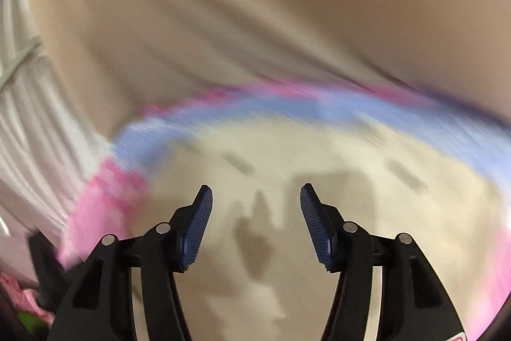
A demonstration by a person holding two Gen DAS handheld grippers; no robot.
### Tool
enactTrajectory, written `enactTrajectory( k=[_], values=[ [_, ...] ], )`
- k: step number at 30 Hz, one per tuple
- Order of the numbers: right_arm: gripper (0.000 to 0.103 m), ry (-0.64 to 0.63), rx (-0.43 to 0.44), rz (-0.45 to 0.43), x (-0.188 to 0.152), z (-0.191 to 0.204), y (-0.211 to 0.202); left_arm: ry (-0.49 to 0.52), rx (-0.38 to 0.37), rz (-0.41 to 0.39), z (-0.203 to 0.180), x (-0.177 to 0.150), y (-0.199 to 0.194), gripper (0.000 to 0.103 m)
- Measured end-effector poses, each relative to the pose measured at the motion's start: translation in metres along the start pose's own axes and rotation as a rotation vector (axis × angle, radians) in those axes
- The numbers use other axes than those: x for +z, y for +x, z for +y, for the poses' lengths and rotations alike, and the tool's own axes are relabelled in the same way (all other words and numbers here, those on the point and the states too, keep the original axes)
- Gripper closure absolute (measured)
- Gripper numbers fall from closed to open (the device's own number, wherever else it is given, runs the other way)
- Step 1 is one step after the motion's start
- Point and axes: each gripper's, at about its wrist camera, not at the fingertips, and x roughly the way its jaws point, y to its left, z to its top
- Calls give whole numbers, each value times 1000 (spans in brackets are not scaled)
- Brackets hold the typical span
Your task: Fold small clothes
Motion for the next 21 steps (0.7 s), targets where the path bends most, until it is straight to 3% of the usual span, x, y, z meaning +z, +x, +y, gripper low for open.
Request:
enactTrajectory(
  k=[4,6,9,12,15,21],
  values=[
    [46,186,-187,137,-100,-97,-71,25,62,43,34,-21,-38,65],
    [46,247,-230,186,-141,-118,-94,65,115,70,38,-32,-49,64],
    [46,334,-187,201,-193,-122,-117,52,142,92,47,-45,-63,62],
    [46,362,-90,232,-223,-104,-113,-14,139,108,59,-59,-75,60],
    [45,327,-36,274,-237,-87,-100,-65,87,142,66,-73,-84,47],
    [44,347,12,226,-243,-75,-98,-40,40,184,66,-85,-94,38]
  ],
)
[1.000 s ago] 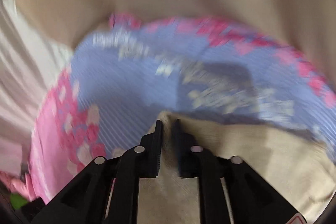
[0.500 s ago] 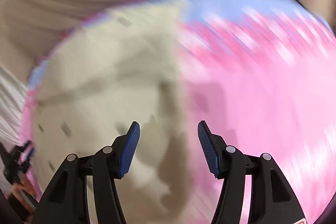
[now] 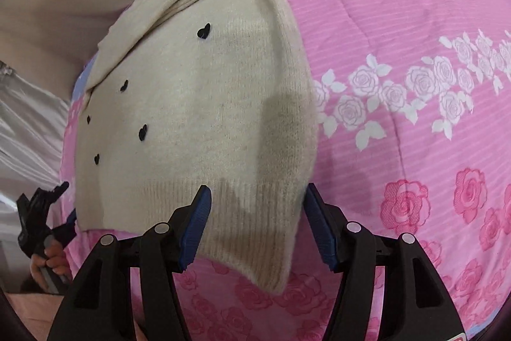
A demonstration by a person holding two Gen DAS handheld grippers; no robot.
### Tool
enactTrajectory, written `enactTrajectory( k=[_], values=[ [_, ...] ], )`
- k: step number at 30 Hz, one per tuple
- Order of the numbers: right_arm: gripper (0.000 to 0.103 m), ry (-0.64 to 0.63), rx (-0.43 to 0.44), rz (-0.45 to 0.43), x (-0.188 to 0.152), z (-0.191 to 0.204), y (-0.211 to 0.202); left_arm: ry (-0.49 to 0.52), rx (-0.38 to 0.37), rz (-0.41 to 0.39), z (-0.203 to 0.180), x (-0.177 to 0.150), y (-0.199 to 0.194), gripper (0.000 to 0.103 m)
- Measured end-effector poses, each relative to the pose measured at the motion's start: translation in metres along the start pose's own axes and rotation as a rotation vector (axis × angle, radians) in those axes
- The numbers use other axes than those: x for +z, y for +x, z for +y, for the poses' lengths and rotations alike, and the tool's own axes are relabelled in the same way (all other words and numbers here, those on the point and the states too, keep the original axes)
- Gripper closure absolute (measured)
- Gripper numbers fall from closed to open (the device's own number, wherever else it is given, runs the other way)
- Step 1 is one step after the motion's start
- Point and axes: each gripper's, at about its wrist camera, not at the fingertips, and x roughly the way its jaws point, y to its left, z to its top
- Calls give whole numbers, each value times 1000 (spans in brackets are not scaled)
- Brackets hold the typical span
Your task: Fold small clothes
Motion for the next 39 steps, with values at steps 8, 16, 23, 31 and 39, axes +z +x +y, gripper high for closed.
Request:
enactTrajectory(
  k=[8,16,23,31,39],
  values=[
    [92,5,51,6,-15,3,7,-101,-15,-14,10,5,1,47],
    [64,58,92,-21,-33,0,-1,-90,26,-26,34,-9,-22,36],
    [92,19,75,-9,-27,6,5,37,-3,80,6,-7,5,87],
    [94,31,153,-143,-26,3,-60,10,-108,44,-7,-11,-39,97],
    [95,-19,117,-140,-49,-14,-97,60,-125,75,-8,-33,-85,99]
  ],
)
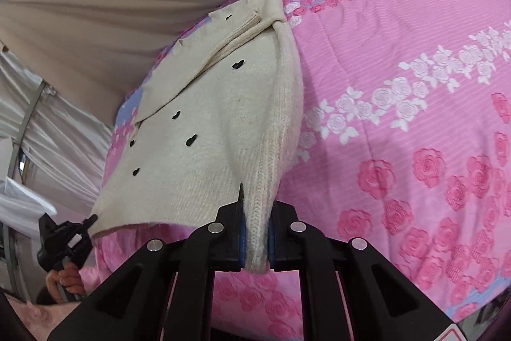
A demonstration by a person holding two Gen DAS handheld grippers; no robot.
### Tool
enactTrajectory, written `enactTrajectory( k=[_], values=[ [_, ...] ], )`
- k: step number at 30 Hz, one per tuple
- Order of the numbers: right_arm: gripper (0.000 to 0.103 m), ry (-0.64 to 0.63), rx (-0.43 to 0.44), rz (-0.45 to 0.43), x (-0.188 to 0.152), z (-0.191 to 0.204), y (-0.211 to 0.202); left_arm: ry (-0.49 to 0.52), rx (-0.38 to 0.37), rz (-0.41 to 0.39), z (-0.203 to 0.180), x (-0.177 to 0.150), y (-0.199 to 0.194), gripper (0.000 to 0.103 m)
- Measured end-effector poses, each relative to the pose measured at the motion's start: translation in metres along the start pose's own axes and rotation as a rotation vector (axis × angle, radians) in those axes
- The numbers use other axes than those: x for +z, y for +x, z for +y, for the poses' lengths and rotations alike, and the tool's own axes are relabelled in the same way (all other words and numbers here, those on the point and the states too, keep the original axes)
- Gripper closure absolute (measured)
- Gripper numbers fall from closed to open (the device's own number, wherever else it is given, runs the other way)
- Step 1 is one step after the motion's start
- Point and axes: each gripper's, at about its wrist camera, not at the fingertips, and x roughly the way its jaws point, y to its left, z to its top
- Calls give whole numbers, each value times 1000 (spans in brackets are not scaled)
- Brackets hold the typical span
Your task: Fold small clothes
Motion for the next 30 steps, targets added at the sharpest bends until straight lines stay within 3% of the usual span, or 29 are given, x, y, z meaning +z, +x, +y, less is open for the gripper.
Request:
enactTrajectory(
  k=[9,17,20,22,24,26,30],
  values=[
    [96,-18,-74,180,-65,-29,-23,-9,88,161,25,-53,-18,99],
    [96,-38,-47,293,-92,-19,-57,-4,119,236,17,-69,-56,100],
    [96,-25,-7,174,-55,-7,-74,29,85,156,-10,-50,-74,100],
    [96,-12,39,53,-17,0,-81,61,18,66,-38,-25,-78,100],
    [96,-30,79,-75,27,12,-80,118,-60,-2,-68,9,-68,100],
    [96,-25,125,-166,66,20,-71,197,-87,-63,-94,34,-55,100],
    [96,-37,132,-261,129,30,-37,274,-116,-153,-139,88,-6,99]
  ],
)
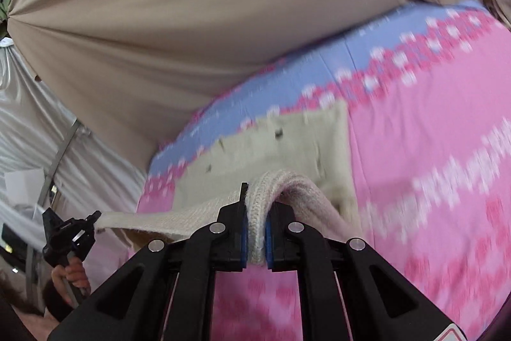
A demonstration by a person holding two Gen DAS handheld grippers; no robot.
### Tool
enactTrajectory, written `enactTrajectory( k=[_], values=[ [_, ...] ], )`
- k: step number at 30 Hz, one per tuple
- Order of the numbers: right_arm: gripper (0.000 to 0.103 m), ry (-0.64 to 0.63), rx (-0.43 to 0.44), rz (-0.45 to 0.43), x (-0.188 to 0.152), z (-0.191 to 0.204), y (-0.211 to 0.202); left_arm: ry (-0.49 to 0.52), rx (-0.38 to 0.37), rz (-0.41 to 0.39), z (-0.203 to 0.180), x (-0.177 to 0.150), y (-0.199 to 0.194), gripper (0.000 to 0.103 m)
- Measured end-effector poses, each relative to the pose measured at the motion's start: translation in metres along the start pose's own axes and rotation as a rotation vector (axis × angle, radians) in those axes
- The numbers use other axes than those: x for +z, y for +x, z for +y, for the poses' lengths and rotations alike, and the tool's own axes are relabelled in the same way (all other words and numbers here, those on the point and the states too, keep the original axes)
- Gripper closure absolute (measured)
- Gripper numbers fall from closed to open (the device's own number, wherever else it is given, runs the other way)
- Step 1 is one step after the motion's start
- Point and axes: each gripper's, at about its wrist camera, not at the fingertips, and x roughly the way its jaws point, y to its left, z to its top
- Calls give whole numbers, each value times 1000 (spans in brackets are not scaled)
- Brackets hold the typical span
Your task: Fold small clothes
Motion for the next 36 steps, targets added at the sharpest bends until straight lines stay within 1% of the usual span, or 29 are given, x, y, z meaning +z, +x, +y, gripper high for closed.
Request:
enactTrajectory(
  k=[1,2,5,10,12,14,17,18,20,22,23,24,25,26,27,28,30,31,32,33,34,35,36],
  values=[
    [96,22,-2,-7,12,-5,16,7,-1,3,-3,11,16,99],
    [96,42,2,-7,22,-10,30,8,17,-1,-5,19,31,99],
    [96,89,-17,3,45,-24,66,-27,51,9,0,45,85,99],
    [96,161,-77,47,66,-46,130,-8,147,41,11,64,160,99],
    [96,183,-106,72,68,-55,152,-22,189,63,20,66,187,99],
    [95,186,-134,100,67,-61,169,-24,225,85,29,65,206,99],
    [90,202,-166,136,65,-69,188,-12,277,108,42,62,232,98],
    [90,211,-171,130,64,-71,189,-5,292,112,45,60,238,95],
    [88,221,-153,106,65,-70,185,-3,300,109,52,58,244,94],
    [79,206,-145,68,66,-66,176,-19,284,94,57,58,243,90],
    [72,194,-151,42,66,-64,168,-32,268,61,61,59,236,89],
    [49,170,-187,-8,65,-60,156,-35,281,40,62,59,231,74],
    [36,149,-202,-47,64,-57,146,-41,318,-3,65,59,221,53],
    [35,132,-199,-70,63,-56,139,-49,330,-36,69,60,212,47],
    [35,123,-192,-73,62,-57,134,-58,334,-56,75,59,202,43],
    [35,113,-198,-49,59,-57,132,-64,325,-54,78,58,197,43],
    [35,73,-231,28,50,-56,139,-57,280,-45,79,55,186,43],
    [35,53,-240,54,46,-56,143,-25,266,-25,74,51,184,41],
    [35,29,-254,82,41,-54,150,18,281,7,69,48,187,38],
    [35,10,-266,110,38,-53,159,45,298,30,65,45,193,30],
    [35,1,-278,141,35,-54,168,100,325,80,60,41,205,30],
    [39,-6,-289,183,32,-56,181,145,333,125,55,37,217,31],
    [77,-5,-283,217,30,-57,189,181,315,170,52,33,228,46]
  ],
)
